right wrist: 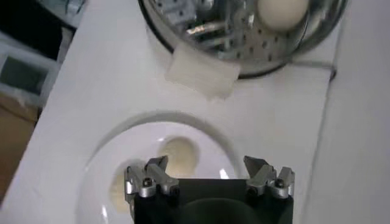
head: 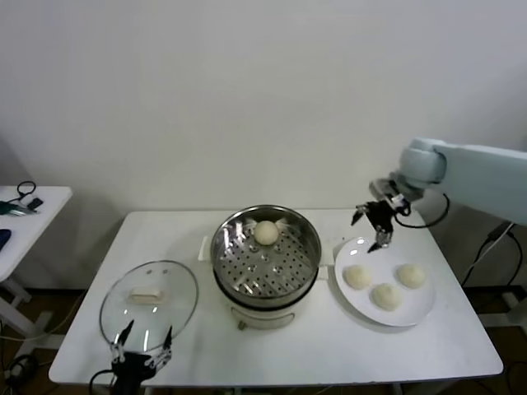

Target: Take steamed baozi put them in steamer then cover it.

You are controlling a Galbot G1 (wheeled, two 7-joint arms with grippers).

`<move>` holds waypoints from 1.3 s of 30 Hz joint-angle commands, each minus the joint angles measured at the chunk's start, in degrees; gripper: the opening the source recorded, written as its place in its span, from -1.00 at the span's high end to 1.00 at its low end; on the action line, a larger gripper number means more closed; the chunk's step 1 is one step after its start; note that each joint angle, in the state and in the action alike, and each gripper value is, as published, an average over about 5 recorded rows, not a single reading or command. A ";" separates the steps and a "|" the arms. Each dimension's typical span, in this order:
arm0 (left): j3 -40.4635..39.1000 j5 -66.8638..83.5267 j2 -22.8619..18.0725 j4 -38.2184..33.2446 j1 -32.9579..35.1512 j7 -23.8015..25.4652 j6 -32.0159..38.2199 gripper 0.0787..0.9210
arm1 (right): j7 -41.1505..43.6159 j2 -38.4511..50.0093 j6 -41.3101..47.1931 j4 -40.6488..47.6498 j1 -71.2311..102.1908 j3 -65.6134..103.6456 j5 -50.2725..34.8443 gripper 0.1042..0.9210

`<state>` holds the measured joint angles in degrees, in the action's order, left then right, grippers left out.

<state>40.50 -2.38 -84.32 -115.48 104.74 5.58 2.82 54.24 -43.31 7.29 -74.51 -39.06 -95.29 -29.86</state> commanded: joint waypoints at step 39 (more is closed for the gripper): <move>0.55 -0.33 -0.62 0.51 0.39 -0.65 0.72 -0.77 | -1.83 -3.25 7.96 7.88 12.70 11.19 3.37 -0.27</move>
<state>40.92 -2.73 -84.94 -115.03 105.16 4.91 3.62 51.79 -47.49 14.91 -64.30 -20.45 -80.77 -24.05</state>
